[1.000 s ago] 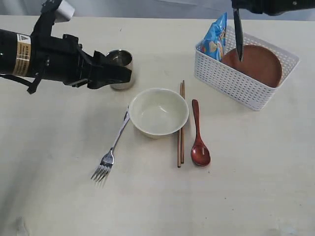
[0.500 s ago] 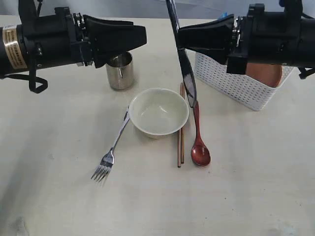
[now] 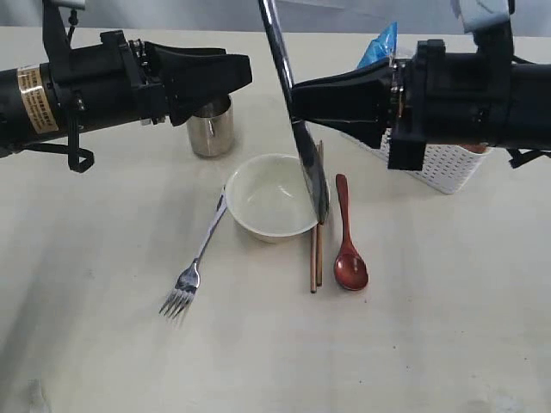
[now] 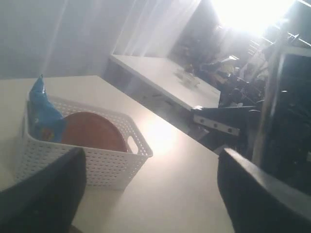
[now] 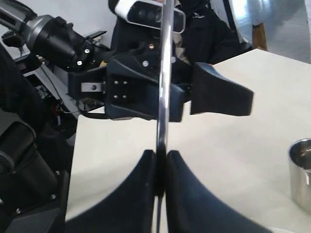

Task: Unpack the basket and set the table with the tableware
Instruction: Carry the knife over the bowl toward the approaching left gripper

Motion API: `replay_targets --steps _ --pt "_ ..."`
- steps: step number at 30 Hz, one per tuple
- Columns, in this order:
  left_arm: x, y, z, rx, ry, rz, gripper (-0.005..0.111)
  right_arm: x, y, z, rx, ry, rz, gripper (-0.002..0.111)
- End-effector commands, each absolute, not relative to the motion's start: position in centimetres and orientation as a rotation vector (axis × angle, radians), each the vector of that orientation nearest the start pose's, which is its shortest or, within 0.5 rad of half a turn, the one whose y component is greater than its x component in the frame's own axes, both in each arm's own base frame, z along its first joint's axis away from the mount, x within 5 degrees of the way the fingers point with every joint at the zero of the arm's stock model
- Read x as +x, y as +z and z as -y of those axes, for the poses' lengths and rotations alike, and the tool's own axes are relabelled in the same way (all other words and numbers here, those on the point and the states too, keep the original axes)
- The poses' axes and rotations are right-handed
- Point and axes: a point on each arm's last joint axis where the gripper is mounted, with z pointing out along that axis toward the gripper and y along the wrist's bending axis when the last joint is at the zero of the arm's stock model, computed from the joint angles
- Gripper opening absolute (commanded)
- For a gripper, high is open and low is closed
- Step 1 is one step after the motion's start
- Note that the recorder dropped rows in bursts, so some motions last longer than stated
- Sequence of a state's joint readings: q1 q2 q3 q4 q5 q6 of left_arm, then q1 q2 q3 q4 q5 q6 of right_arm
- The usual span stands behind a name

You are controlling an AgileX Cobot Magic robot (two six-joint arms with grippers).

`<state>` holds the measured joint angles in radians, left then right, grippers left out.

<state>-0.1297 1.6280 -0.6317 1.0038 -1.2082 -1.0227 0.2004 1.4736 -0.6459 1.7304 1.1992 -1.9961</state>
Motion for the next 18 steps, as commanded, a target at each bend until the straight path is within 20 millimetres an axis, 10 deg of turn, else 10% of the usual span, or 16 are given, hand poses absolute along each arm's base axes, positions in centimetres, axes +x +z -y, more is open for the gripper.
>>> replay_targets --steps 1,18 --pt "26.9 22.1 10.9 0.456 -1.193 -1.592 0.070 21.9 24.4 -14.2 -0.998 1.215 -1.605 0.000" --pt "26.6 21.9 11.1 0.549 -1.166 -1.588 0.070 23.5 24.8 -14.1 -0.902 1.118 -1.726 0.000"
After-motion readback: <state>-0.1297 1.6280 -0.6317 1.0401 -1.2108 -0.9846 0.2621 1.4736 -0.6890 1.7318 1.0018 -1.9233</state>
